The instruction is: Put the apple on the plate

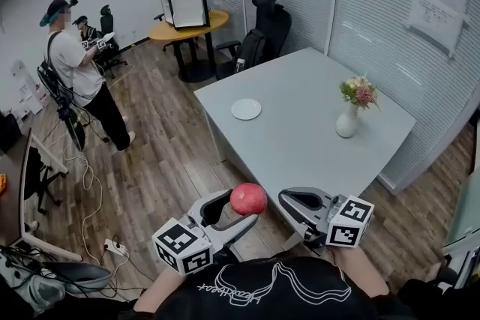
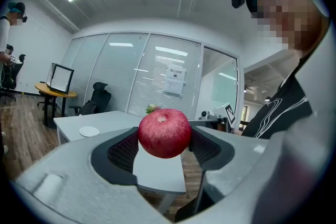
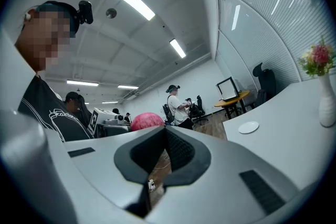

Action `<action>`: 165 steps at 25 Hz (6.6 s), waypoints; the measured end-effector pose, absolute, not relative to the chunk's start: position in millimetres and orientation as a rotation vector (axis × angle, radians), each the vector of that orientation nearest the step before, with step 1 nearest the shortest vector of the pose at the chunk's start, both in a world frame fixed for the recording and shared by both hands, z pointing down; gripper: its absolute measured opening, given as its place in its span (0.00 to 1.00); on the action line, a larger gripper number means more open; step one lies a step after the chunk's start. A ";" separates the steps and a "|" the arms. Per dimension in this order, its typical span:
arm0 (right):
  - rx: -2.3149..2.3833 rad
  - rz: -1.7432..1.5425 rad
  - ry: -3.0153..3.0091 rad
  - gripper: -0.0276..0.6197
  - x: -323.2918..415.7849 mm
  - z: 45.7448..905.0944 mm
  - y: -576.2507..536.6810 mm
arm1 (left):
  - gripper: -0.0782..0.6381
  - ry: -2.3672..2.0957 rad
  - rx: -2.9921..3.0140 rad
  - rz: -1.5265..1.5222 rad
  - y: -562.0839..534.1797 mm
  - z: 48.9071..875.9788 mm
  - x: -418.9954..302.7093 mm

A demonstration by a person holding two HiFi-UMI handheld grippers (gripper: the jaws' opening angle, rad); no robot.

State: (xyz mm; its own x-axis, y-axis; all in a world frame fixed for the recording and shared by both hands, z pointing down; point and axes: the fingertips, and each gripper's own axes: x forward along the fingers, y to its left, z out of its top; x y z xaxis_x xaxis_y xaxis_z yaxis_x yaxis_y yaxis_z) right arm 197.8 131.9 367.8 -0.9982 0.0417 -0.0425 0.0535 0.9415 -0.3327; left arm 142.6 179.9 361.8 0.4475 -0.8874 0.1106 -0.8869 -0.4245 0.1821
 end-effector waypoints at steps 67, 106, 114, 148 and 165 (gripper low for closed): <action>-0.621 -0.977 2.919 0.05 -68.9 461.6 -226.0 | 0.55 -1.195 2.513 0.224 -223.2 443.6 -169.0; -0.905 -1.230 2.817 0.05 0.2 534.6 -291.7 | 0.55 -1.335 2.452 0.745 -363.1 633.1 -168.5; -0.899 -1.226 2.825 0.05 6.4 533.3 -286.5 | 0.55 -1.352 2.440 0.787 -363.9 651.6 -167.9; -0.580 -0.839 2.973 0.05 -60.1 446.8 -227.9 | 0.57 -1.120 2.483 0.175 -247.5 496.3 -174.9; -0.460 -0.645 3.036 0.05 -95.3 421.3 -135.4 | 0.14 -0.914 2.615 -0.066 -115.4 398.4 -160.8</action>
State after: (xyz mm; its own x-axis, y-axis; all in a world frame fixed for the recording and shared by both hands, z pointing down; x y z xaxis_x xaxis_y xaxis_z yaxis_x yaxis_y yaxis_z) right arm -95.3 -135.4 421.3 -0.9570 -0.2845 0.0562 -0.2828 0.8726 -0.3982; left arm -160.8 -115.4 398.4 0.7887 -0.6100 0.0763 -0.5928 -0.7218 0.3573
